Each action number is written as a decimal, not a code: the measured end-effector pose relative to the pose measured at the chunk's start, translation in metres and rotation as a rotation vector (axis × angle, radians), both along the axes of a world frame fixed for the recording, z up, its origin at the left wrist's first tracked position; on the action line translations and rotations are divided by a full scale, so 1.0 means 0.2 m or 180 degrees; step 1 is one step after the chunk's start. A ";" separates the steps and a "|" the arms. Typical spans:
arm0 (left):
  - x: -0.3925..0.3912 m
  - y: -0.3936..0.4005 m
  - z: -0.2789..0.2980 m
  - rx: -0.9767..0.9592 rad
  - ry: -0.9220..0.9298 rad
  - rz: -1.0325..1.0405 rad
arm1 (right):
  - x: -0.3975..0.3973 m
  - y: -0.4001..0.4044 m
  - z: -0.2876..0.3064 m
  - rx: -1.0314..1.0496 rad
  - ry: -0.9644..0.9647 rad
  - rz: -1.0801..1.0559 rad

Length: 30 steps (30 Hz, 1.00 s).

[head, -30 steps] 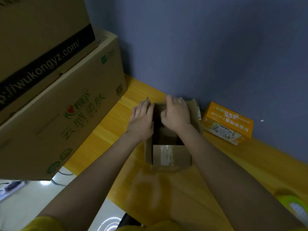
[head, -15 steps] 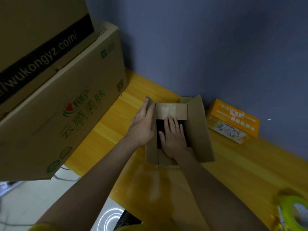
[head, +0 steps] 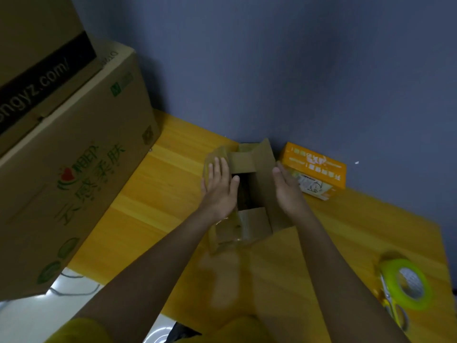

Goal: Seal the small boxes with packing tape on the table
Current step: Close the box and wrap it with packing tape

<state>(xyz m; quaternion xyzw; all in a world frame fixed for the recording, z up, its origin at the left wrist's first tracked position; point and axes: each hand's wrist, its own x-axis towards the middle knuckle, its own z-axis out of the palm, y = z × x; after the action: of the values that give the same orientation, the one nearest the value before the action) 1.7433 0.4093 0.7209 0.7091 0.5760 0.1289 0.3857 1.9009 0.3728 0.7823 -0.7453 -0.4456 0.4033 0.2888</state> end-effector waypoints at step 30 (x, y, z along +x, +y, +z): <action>0.18 0.02 0.00 0.0724 0.2509 -0.1083 | 0.09 -0.32 -0.35 0.1140 0.0127 -0.0991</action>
<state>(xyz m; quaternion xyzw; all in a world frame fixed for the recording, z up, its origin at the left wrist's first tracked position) 1.7790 0.4131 0.7218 0.8267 0.5363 -0.1541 0.0719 1.9193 0.3085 0.7127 -0.7337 -0.3838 0.2830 0.4839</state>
